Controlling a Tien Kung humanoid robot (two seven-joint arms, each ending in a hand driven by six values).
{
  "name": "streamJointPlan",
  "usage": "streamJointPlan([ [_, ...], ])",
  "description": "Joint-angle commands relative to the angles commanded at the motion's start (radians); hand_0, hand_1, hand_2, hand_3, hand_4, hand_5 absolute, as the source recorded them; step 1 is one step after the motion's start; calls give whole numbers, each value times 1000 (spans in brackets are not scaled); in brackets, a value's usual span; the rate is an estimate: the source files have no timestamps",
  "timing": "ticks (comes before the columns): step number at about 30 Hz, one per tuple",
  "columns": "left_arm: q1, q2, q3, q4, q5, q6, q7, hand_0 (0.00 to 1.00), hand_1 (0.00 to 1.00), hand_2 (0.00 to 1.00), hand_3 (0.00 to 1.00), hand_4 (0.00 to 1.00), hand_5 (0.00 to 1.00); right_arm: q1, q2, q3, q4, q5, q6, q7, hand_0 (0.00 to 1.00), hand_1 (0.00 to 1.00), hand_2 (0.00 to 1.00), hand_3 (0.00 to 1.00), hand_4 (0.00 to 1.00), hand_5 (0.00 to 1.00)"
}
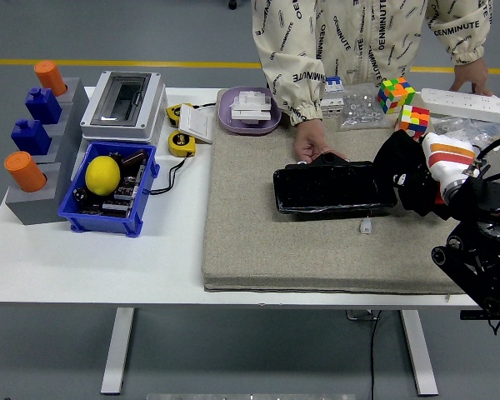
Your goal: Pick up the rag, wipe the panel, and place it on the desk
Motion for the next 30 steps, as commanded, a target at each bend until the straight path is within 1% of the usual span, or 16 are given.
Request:
streamJointPlan([
  [4,0,0,-1,0,1,0,0,652,661,696,580,676,439,-1,1,1,-5,0,0,0,390,455,519,525,930,349],
  [21,2,-1,0,1,-1,0,1,652,660,695,580,676,439,12,57,-32,5,3,0,1,390,455,519,525,930,349],
  [27,-1,-1,0,0,-2,0,1,651,660,695,580,676,439,15,68,-38,9,4,2,0,390,455,519,525,931,348],
  [30,-1,-1,0,0,-3,0,1,651,660,695,580,676,439,9,75,-30,22,-1,5,-5,390,455,519,525,931,348],
])
